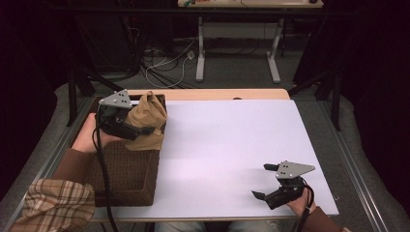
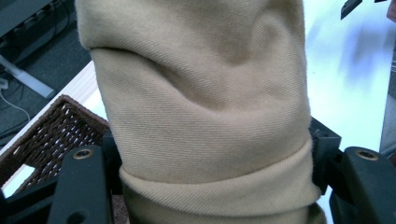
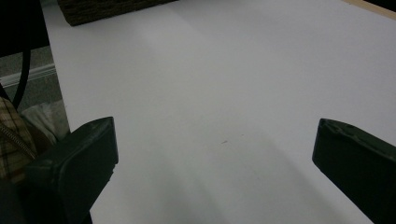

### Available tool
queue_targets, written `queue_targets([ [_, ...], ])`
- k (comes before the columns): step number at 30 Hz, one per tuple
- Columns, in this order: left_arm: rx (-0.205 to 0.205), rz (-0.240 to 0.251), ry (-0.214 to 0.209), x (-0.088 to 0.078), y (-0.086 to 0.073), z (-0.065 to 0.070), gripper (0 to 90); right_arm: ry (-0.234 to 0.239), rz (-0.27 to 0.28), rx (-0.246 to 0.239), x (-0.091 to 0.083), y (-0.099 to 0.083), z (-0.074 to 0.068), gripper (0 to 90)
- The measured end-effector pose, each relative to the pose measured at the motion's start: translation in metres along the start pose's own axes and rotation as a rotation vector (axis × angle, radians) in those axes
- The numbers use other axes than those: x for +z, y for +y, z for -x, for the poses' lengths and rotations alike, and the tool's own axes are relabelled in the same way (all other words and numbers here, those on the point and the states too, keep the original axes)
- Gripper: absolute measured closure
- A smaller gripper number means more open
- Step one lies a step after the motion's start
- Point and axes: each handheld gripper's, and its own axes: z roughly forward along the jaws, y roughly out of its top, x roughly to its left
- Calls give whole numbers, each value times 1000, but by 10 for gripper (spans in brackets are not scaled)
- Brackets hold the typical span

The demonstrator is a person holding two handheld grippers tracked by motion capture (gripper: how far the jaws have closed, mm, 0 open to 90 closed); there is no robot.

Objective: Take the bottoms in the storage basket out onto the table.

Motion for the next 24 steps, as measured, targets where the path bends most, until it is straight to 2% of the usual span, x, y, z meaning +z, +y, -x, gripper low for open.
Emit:
queue_targets([
  [24,51,-20,-38,27,23,20,322,0,-2,0,-1,0,1,0],
])
